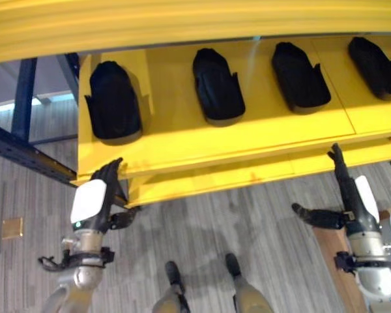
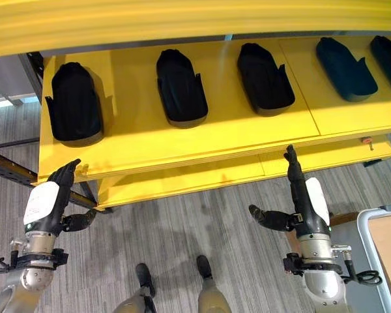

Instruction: Move parts from the plastic box to the shelf.

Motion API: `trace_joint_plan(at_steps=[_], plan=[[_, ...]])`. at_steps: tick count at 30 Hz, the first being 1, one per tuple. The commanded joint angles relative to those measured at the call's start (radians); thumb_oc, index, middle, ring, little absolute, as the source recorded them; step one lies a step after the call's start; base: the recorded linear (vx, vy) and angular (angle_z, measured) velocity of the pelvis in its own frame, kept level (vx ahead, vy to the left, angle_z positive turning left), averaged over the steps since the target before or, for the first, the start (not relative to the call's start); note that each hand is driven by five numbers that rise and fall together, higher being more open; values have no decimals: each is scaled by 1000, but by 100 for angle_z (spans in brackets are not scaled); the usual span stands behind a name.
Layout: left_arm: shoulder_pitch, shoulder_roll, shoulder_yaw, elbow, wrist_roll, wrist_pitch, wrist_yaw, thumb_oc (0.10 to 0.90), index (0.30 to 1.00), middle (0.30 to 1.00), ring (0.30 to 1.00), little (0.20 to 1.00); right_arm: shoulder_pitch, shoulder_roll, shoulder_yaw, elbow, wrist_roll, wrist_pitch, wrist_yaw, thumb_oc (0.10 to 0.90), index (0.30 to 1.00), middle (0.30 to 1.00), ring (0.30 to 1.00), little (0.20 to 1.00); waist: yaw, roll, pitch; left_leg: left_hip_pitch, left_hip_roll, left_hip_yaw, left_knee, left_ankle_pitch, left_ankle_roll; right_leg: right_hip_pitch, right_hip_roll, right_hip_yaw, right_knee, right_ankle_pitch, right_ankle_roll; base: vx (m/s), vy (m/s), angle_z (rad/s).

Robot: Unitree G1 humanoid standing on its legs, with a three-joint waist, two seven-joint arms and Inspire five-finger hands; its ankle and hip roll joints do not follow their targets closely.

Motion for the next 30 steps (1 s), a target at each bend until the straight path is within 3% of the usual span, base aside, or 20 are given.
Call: trace_joint_plan(at_steps=[1,14,30], plan=[[-93,27,46,-32,38,-24,104,900,1000,1000,1000,1000,-66,-24,-47,-40,-9,-73,-71,900,1000,1000,1000,1000,-30,-10,-31,-51,72,-7,192,-107,-30,89,-1,-43,4,-131,-12,0,0,0],[-164,23,3,-36,70,-12,126,900,1000,1000,1000,1000,-62,-35,-35,-39,-4,-81,-84,900,1000,1000,1000,1000,-45,-15,-29,-62,75,-3,190,-102,-32,76,0,-37,5,-125,-12,0,0,0],[-254,32,-69,140,126,49,131,900,1000,1000,1000,1000,-83,-37,-23,-25,-5,-82,-90,900,1000,1000,1000,1000,-60,-15,-19,-82,78,5,196,-99,-33,52,3,-24,6,-114,-8,0,0,0]])
